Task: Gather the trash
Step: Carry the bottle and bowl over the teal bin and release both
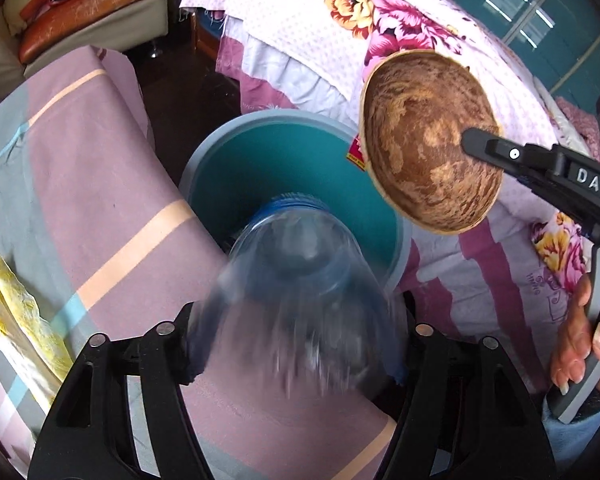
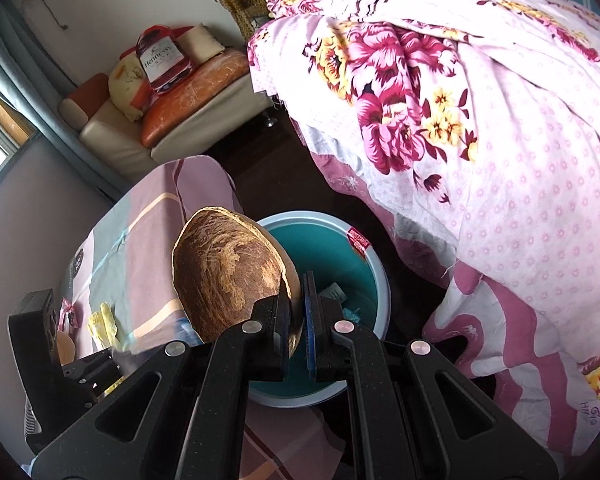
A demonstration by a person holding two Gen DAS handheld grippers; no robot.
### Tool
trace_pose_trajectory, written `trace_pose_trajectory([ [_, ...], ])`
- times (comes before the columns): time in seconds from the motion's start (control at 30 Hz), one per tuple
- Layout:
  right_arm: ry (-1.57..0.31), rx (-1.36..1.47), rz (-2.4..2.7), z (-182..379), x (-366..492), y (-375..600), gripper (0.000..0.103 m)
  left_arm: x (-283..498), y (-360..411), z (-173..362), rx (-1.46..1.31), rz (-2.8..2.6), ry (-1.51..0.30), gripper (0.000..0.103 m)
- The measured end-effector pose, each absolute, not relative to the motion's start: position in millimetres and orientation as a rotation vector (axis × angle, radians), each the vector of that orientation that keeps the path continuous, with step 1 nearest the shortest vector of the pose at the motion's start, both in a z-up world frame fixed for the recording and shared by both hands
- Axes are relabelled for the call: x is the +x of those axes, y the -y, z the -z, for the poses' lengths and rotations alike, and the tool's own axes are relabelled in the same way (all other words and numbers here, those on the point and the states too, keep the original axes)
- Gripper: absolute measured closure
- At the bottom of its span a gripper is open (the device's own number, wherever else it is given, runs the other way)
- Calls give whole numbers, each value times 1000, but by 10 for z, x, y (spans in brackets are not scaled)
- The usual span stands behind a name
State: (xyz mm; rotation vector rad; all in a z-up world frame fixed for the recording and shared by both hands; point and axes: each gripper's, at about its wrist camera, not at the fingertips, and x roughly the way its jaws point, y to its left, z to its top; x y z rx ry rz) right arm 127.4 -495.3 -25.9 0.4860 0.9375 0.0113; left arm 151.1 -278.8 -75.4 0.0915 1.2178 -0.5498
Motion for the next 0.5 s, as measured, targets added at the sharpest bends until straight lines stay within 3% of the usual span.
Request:
trace_pose_trajectory([
  [0.07, -943, 483, -16, 277, 1287, 4927, 97, 1508, 2775, 716, 88, 542, -1198, 23],
  [0.27, -954, 466, -19, 284, 1302, 4874, 97, 1493, 2658, 618, 54, 521, -1168, 22],
  [0.37, -965, 457, -20, 296, 1305, 4848, 97, 1477, 2560, 587, 36, 503, -1156, 14],
  [0.5, -992, 442, -23, 338, 1326, 4793, 97, 1452, 2381, 535, 12, 478, -1139, 13],
])
